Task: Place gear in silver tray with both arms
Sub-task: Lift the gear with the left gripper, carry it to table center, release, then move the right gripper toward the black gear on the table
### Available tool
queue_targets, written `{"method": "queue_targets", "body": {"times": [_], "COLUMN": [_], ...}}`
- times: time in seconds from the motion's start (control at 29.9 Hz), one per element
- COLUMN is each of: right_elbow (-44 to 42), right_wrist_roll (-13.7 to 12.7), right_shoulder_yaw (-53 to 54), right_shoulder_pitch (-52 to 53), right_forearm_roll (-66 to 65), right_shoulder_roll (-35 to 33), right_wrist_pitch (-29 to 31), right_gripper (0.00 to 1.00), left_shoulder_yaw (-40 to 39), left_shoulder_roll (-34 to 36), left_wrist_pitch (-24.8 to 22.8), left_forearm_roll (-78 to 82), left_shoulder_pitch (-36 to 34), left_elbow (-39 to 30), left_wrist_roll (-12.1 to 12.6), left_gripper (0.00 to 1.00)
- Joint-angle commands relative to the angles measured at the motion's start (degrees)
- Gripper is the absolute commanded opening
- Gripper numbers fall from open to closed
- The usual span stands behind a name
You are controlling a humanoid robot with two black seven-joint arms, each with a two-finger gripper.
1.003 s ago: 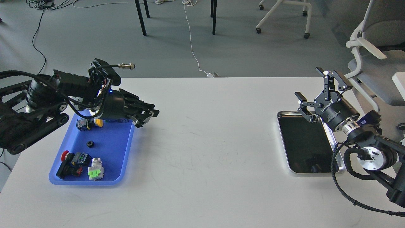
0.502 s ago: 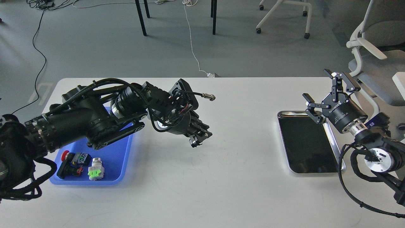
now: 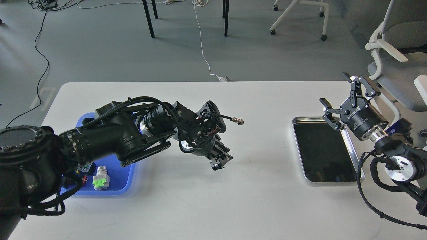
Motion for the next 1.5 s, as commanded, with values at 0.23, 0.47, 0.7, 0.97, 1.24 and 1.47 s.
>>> {"method": "queue_targets", "body": {"times": [0.23, 0.47, 0.7, 0.97, 1.24, 1.47], "right_elbow": [0.1, 0.1, 0.9, 1.0, 1.0, 0.8], "right_wrist_roll": [0.0, 0.0, 0.0, 0.0, 0.0, 0.0], "right_shoulder_yaw": [0.0, -0.1, -1.1, -3.2, -30.5, -44.1], "right_shoulder_pitch": [0.0, 0.0, 1.3, 9.3, 34.2, 45.8], "right_forearm_roll": [-0.1, -0.1, -3.3, -30.7, -52.7, -66.0], "right_shoulder_roll": [0.1, 0.0, -2.3, -3.8, -1.7, 9.2], "right_wrist_pitch": [0.0, 0.4, 1.8, 7.3, 7.3, 6.8], "right_gripper": [0.99, 0.99, 0.99, 0.99, 0.99, 0.99], "left_shoulder_yaw": [1.5, 0.9, -7.5, -17.2, -35.6, -48.2], "left_shoulder_roll": [-0.1, 0.0, 5.8, 18.0, 20.7, 20.5], "left_wrist_pitch": [0.1, 0.4, 6.0, 11.1, 12.4, 11.5], "left_forearm_roll": [0.1, -0.8, -15.4, -60.5, -81.4, -83.2], "left_shoulder_pitch": [0.2, 0.0, -0.4, 9.2, 26.2, 34.6], "left_elbow": [1.3, 1.1, -2.9, -11.0, -12.7, -14.5], "left_wrist_roll": [0.0, 0.0, 0.0, 0.0, 0.0, 0.0], "left_gripper": [0.30, 0.77, 0.93, 0.98, 0.98, 0.98]}}
